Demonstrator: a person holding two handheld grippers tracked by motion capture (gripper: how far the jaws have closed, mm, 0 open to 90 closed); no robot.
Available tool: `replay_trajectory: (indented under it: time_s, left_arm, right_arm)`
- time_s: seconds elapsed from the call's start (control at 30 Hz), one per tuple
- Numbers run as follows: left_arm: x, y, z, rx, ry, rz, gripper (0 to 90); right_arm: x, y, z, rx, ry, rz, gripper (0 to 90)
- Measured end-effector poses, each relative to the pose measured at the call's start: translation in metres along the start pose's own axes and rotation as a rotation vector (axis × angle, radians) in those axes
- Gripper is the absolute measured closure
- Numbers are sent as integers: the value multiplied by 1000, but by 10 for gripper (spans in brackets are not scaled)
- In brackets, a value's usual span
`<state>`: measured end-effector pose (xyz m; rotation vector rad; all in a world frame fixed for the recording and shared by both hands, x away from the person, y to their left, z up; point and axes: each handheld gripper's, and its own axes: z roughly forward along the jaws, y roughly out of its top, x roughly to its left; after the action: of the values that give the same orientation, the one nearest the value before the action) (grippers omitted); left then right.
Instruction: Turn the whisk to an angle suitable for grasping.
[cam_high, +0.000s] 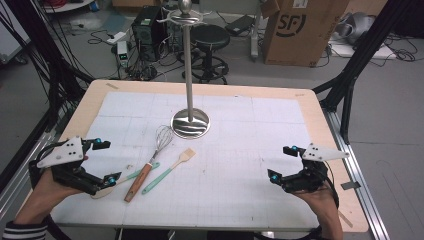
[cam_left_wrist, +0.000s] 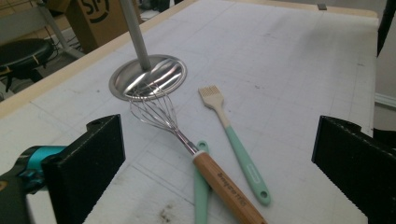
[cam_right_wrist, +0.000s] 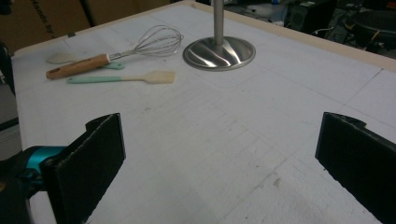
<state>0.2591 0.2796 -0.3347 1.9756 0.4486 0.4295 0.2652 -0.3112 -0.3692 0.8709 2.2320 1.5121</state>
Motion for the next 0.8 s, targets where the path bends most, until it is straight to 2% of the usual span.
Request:
replay_trajectory:
  time_s: [0.07, 0.1, 0.13, 0.3, 0.37, 0.43, 0.5, 0.57, 0.6, 0.63, 0.7, 0.73, 0.8]
  left_arm:
    - [3, 10, 1, 11, -33, 23, 70]
    - [3, 10, 1, 11, -33, 23, 91]
    - [4, 19, 2, 31, -59, 43, 104]
    - [6, 33, 6, 87, -114, 101, 168]
    - [6, 37, 7, 106, -155, 128, 253]
    - [5, 41, 10, 136, -173, 149, 331]
    - [6, 44, 13, 165, -189, 149, 363]
    - [6, 44, 15, 177, -205, 149, 435]
    - [5, 45, 19, 206, -244, 162, 459]
    - [5, 46, 21, 223, -263, 168, 487]
    - [4, 47, 23, 239, -275, 169, 550]
    - [1, 48, 27, 266, -300, 189, 587]
    - [-2, 49, 32, 300, -314, 193, 660]
  right_arm:
    - [0, 0, -1, -4, -4, 5, 1]
    - [1, 0, 0, -2, -2, 3, 1]
    - [1, 0, 0, 1, -2, 3, 1]
    - [2, 0, 1, 10, -5, -4, 1]
    - [1, 0, 0, 8, -7, 0, 1]
    - [0, 0, -1, 5, -11, 4, 1]
    - [-1, -1, -2, 7, -11, 10, 1]
    - [-2, -2, -2, 10, -12, 7, 1]
    - [-2, -2, -2, 12, -12, 8, 1]
    - [-2, -2, -2, 14, -13, 6, 1]
    - [0, -1, -2, 14, -14, 9, 1]
    - [0, -1, -2, 14, -12, 5, 1]
    - [1, 0, -1, 17, -8, 2, 1]
